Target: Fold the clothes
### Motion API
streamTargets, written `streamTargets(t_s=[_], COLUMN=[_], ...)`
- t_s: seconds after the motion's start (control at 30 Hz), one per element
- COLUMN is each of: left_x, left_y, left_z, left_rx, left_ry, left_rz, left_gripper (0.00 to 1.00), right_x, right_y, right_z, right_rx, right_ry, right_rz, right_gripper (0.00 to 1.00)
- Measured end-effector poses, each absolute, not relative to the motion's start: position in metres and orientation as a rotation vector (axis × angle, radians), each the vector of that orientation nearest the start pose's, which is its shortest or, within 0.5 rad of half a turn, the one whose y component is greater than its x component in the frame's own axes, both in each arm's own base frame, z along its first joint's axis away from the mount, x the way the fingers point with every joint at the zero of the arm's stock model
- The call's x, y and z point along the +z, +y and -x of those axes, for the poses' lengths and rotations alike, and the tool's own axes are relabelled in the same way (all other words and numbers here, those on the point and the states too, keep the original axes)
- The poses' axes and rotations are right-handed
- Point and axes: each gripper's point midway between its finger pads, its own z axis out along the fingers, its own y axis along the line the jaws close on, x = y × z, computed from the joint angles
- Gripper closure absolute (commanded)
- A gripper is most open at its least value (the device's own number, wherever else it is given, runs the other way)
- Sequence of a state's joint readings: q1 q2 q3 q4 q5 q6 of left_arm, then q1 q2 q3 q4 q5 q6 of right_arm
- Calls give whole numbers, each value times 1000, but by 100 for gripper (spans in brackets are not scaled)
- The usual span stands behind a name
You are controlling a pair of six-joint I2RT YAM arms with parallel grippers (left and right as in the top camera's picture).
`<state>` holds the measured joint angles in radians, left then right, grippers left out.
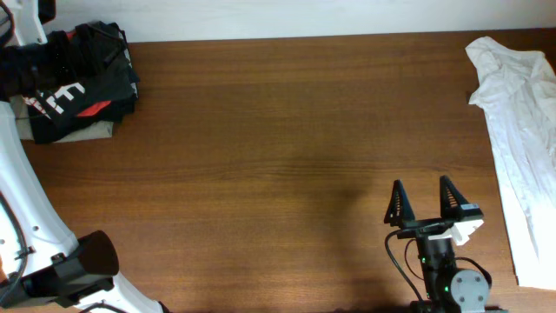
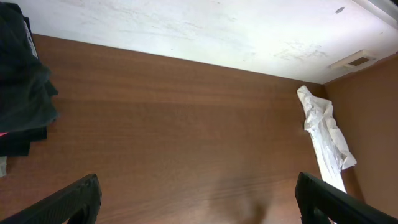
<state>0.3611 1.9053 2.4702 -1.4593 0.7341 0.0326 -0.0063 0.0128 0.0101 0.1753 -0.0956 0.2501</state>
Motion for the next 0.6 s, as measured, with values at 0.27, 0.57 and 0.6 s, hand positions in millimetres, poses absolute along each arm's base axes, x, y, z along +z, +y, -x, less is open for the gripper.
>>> streamTargets(t_s=[0.27, 0.57, 0.6], left_x=[387, 387, 387], left_y=[36, 36, 36], left_z=[-422, -422, -422], left_rx=[-696, -696, -696], left_ry=[2279, 2279, 2279], left_rz=[68, 68, 68], left_gripper=[1, 1, 1], right_x=[160, 160, 160], right_y=[14, 14, 14], right_z=[-246, -246, -246], right_rx=[262, 262, 262], right_ry=[1637, 1638, 1638], right_rz=[-139, -140, -139], right_gripper=[1, 1, 1])
